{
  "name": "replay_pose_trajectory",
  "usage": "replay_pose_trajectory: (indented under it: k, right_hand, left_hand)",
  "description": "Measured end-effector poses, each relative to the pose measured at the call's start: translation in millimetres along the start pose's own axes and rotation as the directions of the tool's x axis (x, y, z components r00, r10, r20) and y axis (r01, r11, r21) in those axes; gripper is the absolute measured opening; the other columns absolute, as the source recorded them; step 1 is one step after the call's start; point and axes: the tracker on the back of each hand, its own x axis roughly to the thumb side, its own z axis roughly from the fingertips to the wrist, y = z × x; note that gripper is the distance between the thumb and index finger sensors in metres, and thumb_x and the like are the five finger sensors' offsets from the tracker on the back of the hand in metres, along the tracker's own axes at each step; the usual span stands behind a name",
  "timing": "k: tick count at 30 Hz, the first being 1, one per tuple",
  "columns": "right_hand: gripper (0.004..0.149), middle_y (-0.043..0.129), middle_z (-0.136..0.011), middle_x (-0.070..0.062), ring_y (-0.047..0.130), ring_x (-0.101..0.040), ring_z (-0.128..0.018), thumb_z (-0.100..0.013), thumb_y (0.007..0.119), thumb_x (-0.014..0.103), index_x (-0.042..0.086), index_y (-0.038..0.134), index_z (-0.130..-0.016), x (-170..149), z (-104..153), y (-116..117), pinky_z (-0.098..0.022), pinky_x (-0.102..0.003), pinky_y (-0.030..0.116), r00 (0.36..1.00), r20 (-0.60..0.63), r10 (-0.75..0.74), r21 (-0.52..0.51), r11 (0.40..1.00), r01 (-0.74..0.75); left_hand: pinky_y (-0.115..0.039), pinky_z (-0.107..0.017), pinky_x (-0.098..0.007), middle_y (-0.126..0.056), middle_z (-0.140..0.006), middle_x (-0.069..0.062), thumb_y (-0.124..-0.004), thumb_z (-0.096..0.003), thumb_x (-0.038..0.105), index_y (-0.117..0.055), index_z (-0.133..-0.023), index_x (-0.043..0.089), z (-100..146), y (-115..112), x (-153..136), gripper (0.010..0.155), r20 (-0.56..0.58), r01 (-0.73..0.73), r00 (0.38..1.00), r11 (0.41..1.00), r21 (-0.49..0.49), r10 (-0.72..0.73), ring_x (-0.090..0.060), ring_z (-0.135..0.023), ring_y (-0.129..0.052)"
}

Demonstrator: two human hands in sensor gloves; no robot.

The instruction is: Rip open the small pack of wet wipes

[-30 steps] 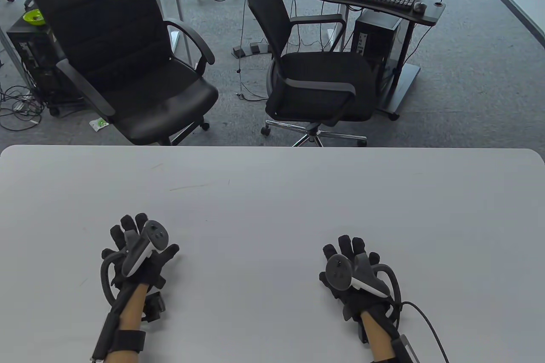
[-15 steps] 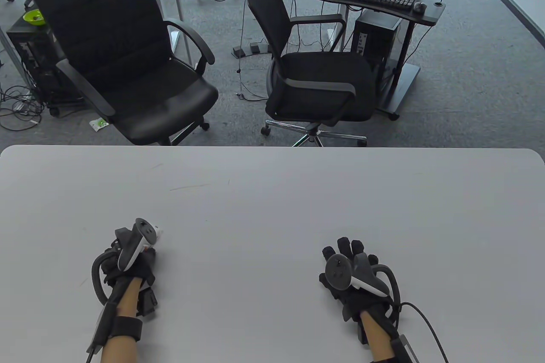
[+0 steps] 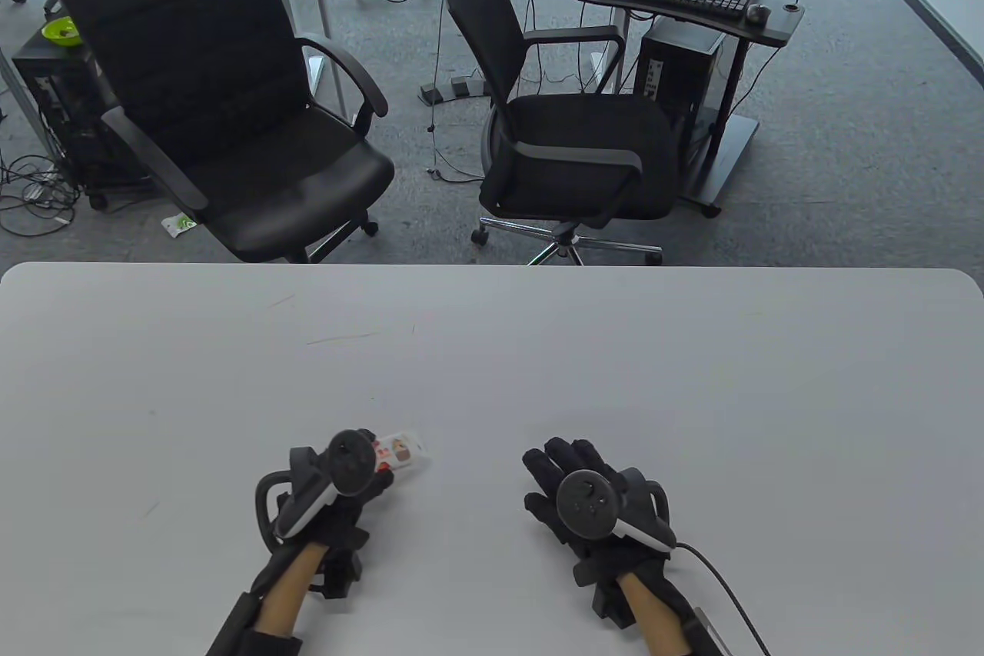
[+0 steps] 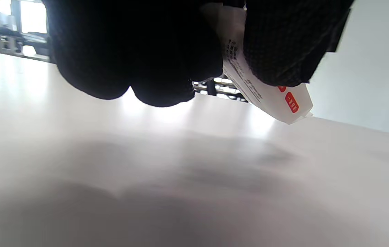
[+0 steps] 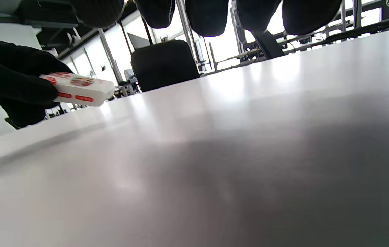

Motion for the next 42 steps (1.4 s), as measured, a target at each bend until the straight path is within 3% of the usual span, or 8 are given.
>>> replay_pose_trajectory:
  k: [5,10,16,25,31,42]
  right_hand:
    - [0.052,0.08,-0.102,-0.01,0.079,-0.045,-0.087,-0.062,0.065,0.045,0.02,0.059,-0.107,20.6,1.3,0.0,-0.057,-0.057,0.076,0.991,0.031,-0.131,-0.102,0.986,0.134]
    - [0.061,0.083,-0.097,-0.013,0.084,-0.045,-0.081,-0.06,0.064,0.053,0.012,0.06,-0.106,22.0,1.9,8.5,-0.053,-0.055,0.08,0.997,-0.013,-0.078,-0.059,0.995,0.078]
    - [0.067,0.085,-0.094,-0.015,0.088,-0.045,-0.078,-0.056,0.067,0.058,0.008,0.063,-0.101,24.5,-1.0,9.9,-0.052,-0.054,0.082,0.996,-0.051,-0.073,-0.067,0.995,0.069]
    - [0.057,0.089,-0.088,-0.013,0.091,-0.042,-0.073,-0.054,0.07,0.049,0.01,0.067,-0.096,23.4,-2.5,11.1,-0.051,-0.051,0.083,0.994,-0.027,-0.102,-0.046,0.994,0.101]
    - [0.038,0.094,-0.08,-0.006,0.096,-0.036,-0.069,-0.058,0.073,0.039,0.016,0.074,-0.089,24.1,-1.7,4.9,-0.048,-0.048,0.086,0.997,-0.01,-0.082,-0.078,0.994,0.081]
    - [0.034,0.094,-0.078,-0.003,0.094,-0.036,-0.07,-0.061,0.069,0.037,0.016,0.074,-0.088,7.8,-1.6,-1.0,-0.05,-0.05,0.084,0.978,-0.03,-0.205,-0.055,0.978,0.203]
  left_hand:
    - [-0.092,-0.05,-0.044,-0.097,-0.078,-0.001,-0.082,-0.0447,0.052,-0.058,-0.103,0.025,19.3,-17.0,64.8,0.069,0.204,-0.007,0.979,1.0,0.015,0.004,-0.018,-0.056,-0.11]
    - [-0.091,-0.051,-0.043,-0.094,-0.074,0.0,-0.084,-0.044,0.049,-0.058,-0.1,0.015,27.9,-24.9,88.0,0.071,0.289,-0.151,0.947,0.988,0.017,0.14,-0.015,-0.054,-0.107]
    - [-0.092,-0.05,-0.042,-0.094,-0.071,0.0,-0.086,-0.0428,0.05,-0.059,-0.097,0.015,32.0,-29.1,95.1,0.07,0.313,-0.11,0.946,0.992,0.056,0.088,-0.014,-0.052,-0.107]
    - [-0.092,-0.05,-0.043,-0.095,-0.069,-0.002,-0.087,-0.0424,0.05,-0.06,-0.096,0.015,36.0,-30.5,97.5,0.069,0.336,-0.084,0.94,0.994,0.064,0.058,-0.014,-0.051,-0.107]
    - [-0.092,-0.05,-0.043,-0.095,-0.069,-0.001,-0.085,-0.0429,0.051,-0.061,-0.096,0.015,34.0,-30.6,91.5,0.069,0.319,-0.105,0.944,0.994,0.044,0.085,-0.015,-0.052,-0.107]
    - [-0.082,-0.061,-0.053,-0.086,-0.089,-0.006,-0.081,-0.0441,0.056,-0.057,-0.1,0.024,31.8,-24.6,85.5,0.069,0.312,-0.13,0.942,0.992,0.01,0.12,-0.025,-0.072,-0.1]
